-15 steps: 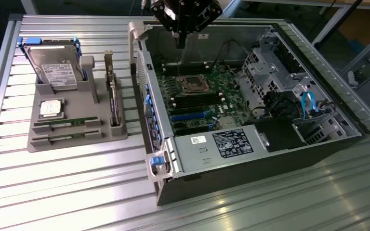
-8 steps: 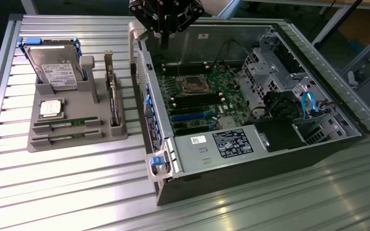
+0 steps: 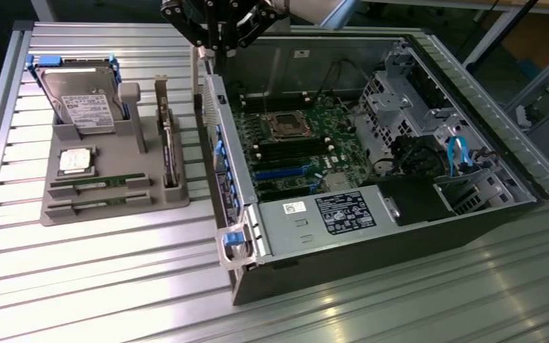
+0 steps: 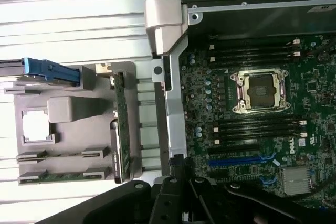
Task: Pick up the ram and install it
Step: 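Reach for the ram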
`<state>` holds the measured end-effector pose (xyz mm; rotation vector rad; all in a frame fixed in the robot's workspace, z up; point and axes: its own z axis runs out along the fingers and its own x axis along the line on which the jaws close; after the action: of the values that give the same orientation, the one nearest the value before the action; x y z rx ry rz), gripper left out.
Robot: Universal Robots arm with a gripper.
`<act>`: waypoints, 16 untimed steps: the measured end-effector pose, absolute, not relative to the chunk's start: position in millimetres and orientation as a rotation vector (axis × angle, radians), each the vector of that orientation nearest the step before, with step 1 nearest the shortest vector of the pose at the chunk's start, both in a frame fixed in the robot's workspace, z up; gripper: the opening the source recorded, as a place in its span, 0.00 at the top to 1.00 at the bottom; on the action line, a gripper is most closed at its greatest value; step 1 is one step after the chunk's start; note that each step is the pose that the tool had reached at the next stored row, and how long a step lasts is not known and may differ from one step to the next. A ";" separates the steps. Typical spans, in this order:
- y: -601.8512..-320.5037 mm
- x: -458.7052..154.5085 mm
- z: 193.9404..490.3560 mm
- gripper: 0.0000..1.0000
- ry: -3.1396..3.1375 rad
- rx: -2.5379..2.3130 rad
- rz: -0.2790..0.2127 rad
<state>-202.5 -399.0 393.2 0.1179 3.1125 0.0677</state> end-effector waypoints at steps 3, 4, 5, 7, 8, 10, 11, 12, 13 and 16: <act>-398.9 -213.2 393.2 0.90 3.112 0.118 0.068; -399.0 -216.8 393.2 0.90 3.112 0.118 0.068; -399.0 -220.4 393.2 0.90 3.112 0.118 0.068; -398.9 -227.5 393.2 0.90 3.112 0.118 0.068; -398.9 -230.9 393.2 0.90 3.113 0.118 0.068; -398.9 -242.0 393.1 0.90 3.112 0.118 0.068; -398.9 -247.9 393.0 0.90 3.112 0.118 0.068; -398.9 -251.1 393.1 0.90 3.112 0.118 0.068; -398.9 -254.2 393.1 0.90 3.112 0.118 0.068; -398.9 -263.7 393.0 0.90 3.112 0.118 0.068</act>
<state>-263.7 -398.9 393.0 0.1180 3.1124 0.0677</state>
